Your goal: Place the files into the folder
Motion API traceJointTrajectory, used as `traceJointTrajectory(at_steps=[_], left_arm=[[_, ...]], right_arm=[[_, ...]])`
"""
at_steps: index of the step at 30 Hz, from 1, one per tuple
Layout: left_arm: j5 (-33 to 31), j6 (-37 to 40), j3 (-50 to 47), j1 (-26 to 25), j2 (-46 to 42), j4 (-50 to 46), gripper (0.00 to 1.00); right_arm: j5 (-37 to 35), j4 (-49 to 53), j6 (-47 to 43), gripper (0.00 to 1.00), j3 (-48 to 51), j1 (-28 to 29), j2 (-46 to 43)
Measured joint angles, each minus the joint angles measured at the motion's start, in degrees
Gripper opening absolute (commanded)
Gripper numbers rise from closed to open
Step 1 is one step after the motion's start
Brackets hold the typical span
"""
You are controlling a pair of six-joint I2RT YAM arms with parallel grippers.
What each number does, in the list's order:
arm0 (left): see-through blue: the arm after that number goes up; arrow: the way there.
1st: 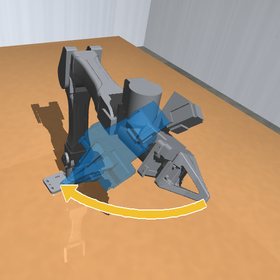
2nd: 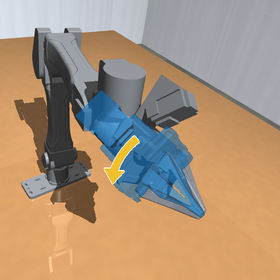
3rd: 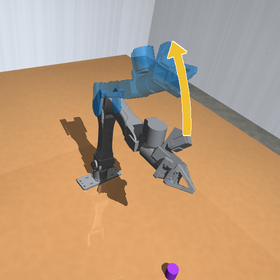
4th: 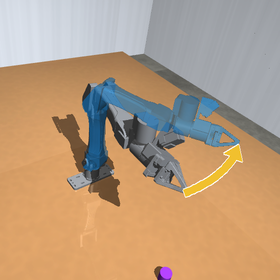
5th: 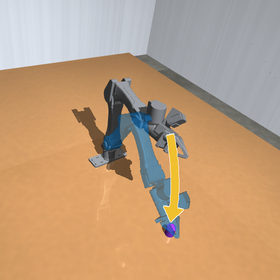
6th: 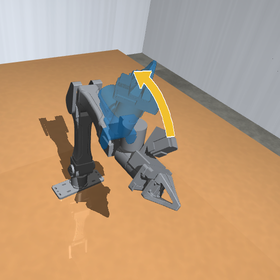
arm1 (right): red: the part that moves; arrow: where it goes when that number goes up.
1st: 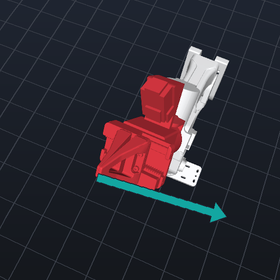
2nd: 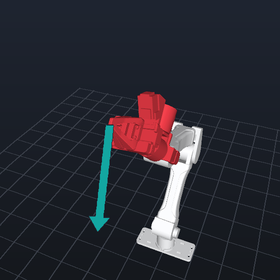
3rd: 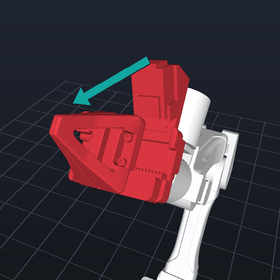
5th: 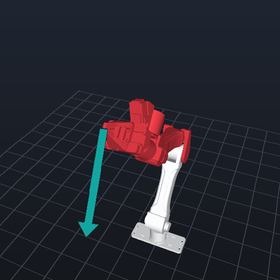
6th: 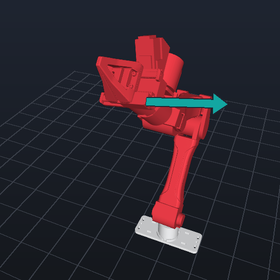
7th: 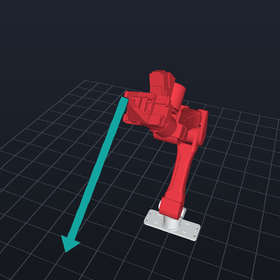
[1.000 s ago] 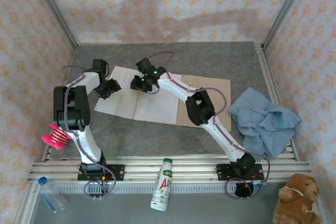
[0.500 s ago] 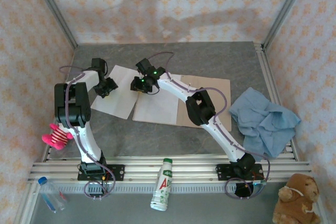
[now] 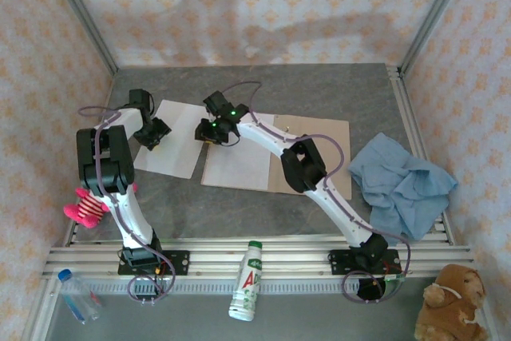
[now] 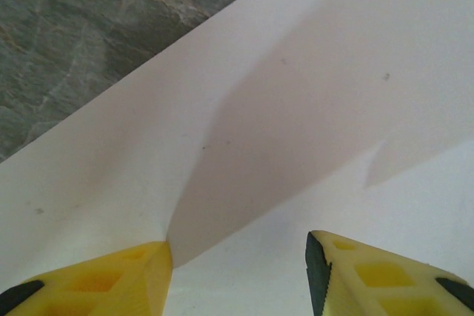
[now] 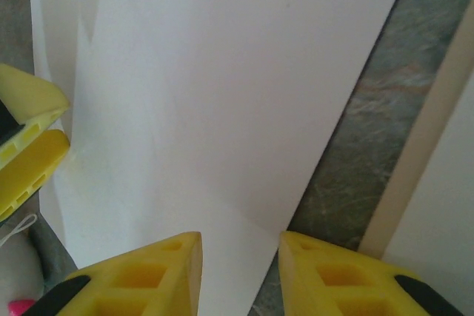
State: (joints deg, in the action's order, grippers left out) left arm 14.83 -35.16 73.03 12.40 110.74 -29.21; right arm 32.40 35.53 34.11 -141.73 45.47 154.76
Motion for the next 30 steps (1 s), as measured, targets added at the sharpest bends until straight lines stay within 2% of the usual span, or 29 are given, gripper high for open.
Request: traceJointTrajectory(at_steps=[6, 14, 23, 30], left_arm=[[0.8, 1.4, 1.6, 0.8, -3.0, -4.8, 0.77], [-1.6, 11.0, 9.0, 5.4, -2.5, -7.4, 0.79], [-1.7, 19.4, 13.6, 5.6, 7.9, -8.6, 0.80], [-1.8, 21.6, 15.0, 5.6, 9.5, -9.4, 0.80]], right_arm=[[-0.1, -0.4, 1.6, 0.33, 0.0, 0.8, 0.0], [-1.2, -0.6, 2.9, 0.34, 0.0, 0.8, 0.0], [-1.6, -0.9, 3.4, 0.34, 0.0, 0.8, 0.0], [-1.8, -1.0, 3.7, 0.34, 0.0, 0.8, 0.0]])
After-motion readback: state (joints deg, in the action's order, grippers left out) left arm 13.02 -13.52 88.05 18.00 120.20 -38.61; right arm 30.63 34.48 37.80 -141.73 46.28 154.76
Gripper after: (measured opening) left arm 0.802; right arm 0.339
